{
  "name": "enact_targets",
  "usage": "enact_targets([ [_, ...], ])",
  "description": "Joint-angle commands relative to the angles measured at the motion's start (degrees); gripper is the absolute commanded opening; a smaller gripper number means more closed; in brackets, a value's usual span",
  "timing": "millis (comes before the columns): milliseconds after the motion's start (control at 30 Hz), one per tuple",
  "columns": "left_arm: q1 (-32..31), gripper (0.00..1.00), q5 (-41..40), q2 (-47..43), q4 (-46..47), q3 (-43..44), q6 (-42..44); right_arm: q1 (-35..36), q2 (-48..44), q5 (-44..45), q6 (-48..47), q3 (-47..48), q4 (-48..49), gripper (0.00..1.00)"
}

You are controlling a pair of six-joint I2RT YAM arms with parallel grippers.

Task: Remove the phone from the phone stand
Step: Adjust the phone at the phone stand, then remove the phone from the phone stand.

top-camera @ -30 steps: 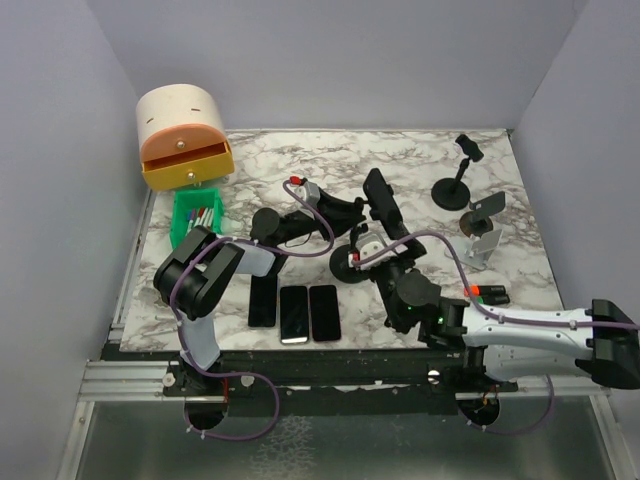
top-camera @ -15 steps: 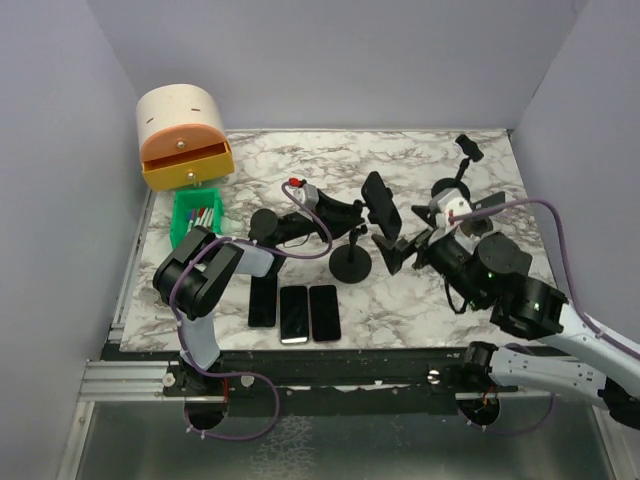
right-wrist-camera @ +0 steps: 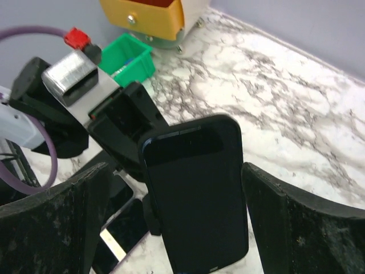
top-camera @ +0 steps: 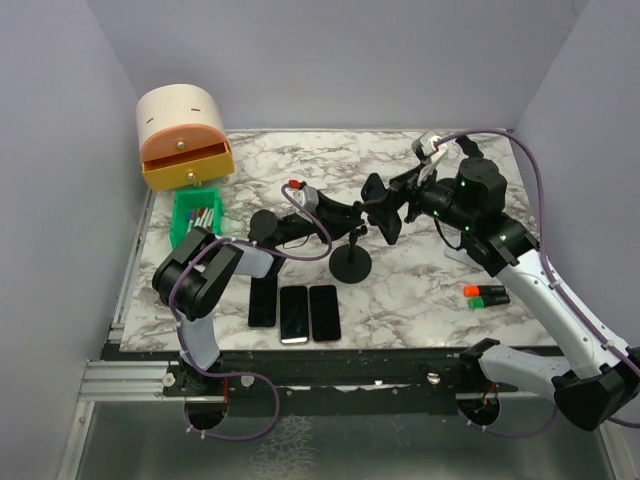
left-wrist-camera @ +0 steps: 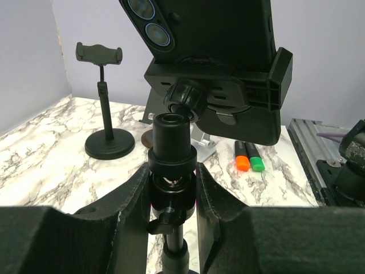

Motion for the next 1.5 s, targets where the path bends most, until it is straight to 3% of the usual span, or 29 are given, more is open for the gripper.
enact_targets([
  [0, -0.31, 0.00, 4.80, 1.87, 1.62, -1.75, 1.34, -1.08, 2.11, -9.01, -1.59, 6.06, -0.39, 1.00],
  [400, -2.22, 0.00, 7.99, -0.26, 1.50, -3.52, 3.57, -3.80, 7.41, -14.09, -6.66, 10.00, -5.15, 1.00],
  [567, -3.04, 0.00, 8.61, -0.36, 0.88, -3.67, 4.43, -7.19, 6.19, -16.88, -5.62, 8.41, -3.57, 1.00],
  [1067, -3.04, 0.00, 9.23, -0.94, 0.80, -3.31, 3.99, -7.32, 6.28, -21.10, -6.39, 6.95, -5.55, 1.00],
  [1467, -3.03, 0.00, 9.50, -0.64, 1.00, -3.01, 3.29, -7.06, 5.49, -18.20, -6.74, 3.94, -5.98, 1.00],
])
